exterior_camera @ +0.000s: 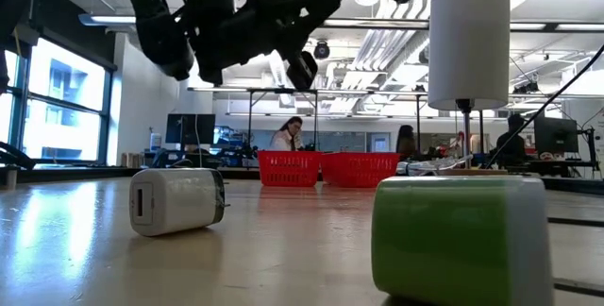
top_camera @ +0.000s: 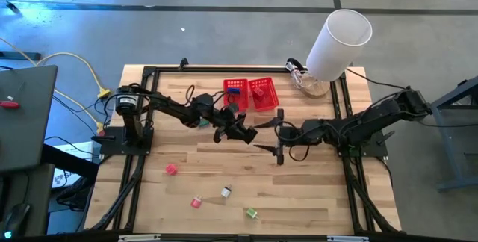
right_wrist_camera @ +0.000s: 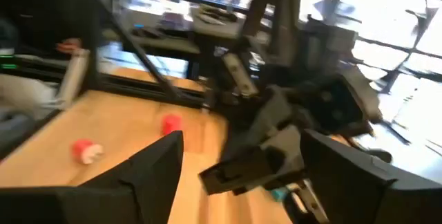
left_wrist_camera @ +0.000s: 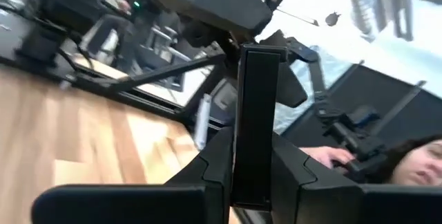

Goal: Pick & Place Office items
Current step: Put the black digital clock into the left red bin

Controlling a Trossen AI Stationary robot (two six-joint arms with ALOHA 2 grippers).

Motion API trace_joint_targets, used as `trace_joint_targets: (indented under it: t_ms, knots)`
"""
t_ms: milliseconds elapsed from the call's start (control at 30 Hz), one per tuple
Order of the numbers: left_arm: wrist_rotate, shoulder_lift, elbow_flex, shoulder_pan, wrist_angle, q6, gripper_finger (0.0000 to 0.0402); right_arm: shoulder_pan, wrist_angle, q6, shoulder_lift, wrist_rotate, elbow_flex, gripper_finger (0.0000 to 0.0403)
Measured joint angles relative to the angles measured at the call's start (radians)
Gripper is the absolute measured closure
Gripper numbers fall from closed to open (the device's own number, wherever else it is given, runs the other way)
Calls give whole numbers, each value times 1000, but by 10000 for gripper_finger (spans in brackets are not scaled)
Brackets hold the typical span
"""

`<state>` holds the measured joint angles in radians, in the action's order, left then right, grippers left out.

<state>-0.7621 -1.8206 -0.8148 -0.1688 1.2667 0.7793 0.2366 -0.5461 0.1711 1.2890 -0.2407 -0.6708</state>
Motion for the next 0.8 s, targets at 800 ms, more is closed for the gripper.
trace_joint_targets:
  t_ms: [800]
  knots:
    - [-151, -1, -101, 56, -204, 89, 351, -88, 22, -67, 1, 375, 0, 128]
